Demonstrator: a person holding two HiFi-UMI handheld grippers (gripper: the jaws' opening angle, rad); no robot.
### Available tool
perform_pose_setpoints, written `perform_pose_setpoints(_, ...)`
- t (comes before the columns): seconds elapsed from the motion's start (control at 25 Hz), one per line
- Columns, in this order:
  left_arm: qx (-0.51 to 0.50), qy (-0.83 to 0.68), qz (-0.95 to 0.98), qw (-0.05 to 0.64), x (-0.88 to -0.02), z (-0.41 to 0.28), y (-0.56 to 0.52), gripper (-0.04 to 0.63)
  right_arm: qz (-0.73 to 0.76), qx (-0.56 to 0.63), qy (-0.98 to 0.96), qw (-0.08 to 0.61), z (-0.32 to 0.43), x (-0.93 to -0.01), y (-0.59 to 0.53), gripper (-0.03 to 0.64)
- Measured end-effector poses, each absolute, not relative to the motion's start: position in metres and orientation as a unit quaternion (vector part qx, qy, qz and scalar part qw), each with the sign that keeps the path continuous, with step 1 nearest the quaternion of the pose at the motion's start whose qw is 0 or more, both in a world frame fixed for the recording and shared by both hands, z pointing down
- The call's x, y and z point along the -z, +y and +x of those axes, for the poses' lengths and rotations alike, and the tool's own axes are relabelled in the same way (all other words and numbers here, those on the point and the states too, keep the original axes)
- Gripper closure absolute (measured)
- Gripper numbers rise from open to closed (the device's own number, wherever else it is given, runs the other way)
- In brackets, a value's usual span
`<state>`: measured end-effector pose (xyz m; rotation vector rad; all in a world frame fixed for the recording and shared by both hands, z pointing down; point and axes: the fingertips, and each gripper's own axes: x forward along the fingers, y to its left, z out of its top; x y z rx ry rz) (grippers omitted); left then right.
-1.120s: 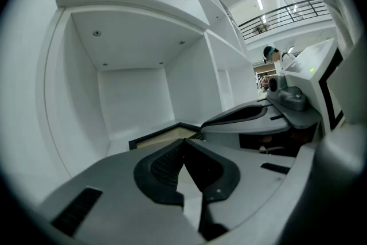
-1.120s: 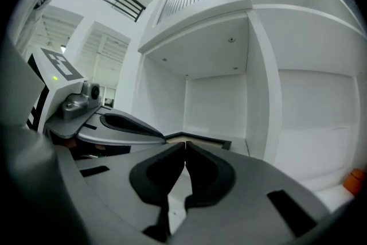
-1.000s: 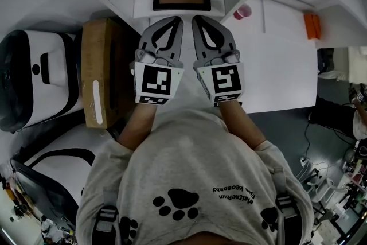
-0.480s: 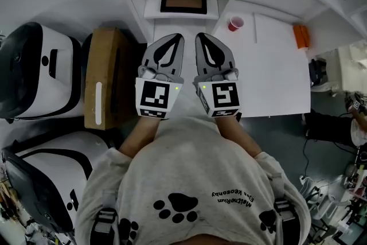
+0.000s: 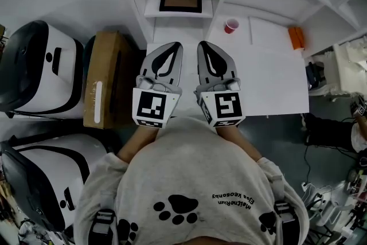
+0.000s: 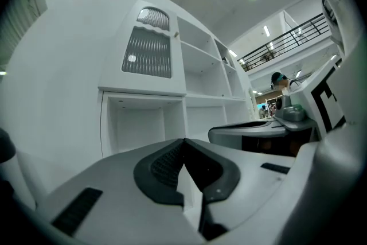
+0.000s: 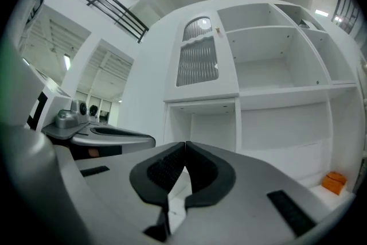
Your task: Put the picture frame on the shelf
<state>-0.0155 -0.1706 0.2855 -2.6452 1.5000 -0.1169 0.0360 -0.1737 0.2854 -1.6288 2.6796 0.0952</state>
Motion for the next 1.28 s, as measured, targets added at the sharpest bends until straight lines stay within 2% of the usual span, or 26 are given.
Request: perform_pose_setpoints(1.28, 0.049, 0.488, -0.870, 0.044, -0.317, 0.049, -0.118, 0.575, -0.482, -0.051, 0.874, 0.021, 0.095, -0.301, -0.119, 0.583)
